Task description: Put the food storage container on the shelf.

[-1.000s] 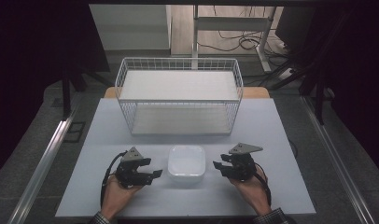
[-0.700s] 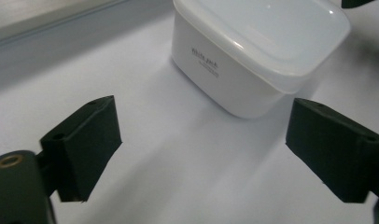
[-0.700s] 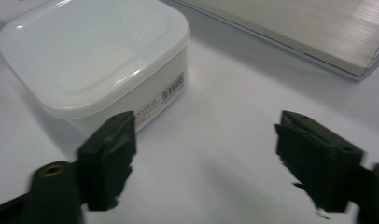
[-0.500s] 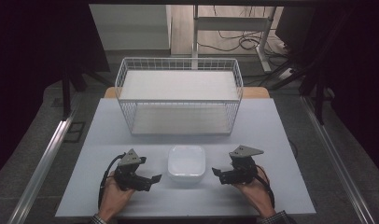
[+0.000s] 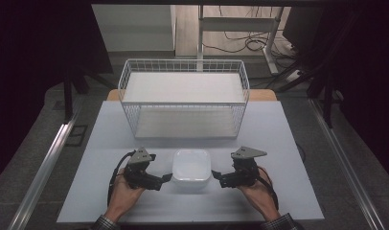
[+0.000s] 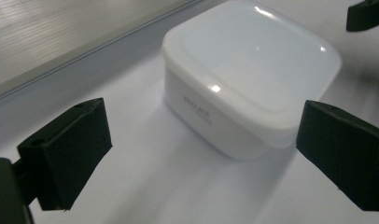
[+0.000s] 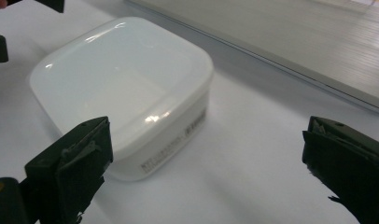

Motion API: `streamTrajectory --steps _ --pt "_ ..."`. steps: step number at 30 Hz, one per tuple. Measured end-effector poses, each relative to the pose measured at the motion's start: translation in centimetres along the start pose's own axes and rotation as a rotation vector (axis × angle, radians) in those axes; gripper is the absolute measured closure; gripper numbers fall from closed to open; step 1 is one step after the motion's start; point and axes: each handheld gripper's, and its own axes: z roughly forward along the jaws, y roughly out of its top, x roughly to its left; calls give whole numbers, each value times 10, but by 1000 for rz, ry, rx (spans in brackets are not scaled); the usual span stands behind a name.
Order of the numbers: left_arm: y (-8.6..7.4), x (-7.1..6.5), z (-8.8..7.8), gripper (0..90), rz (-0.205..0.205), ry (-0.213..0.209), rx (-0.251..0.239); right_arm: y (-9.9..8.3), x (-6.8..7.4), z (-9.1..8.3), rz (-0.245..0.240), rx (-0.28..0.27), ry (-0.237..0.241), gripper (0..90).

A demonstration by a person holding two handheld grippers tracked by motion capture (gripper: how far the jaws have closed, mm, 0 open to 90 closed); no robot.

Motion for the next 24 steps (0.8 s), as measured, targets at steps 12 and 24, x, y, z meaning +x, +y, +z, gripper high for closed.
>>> streamTrajectory --steps 12,24 --pt "20 -3 19 64 -11 -54 38 19 16 17 4 94 16 71" --pt "15 17 45 114 -142 -197 71 23 7 39 131 154 125 219"
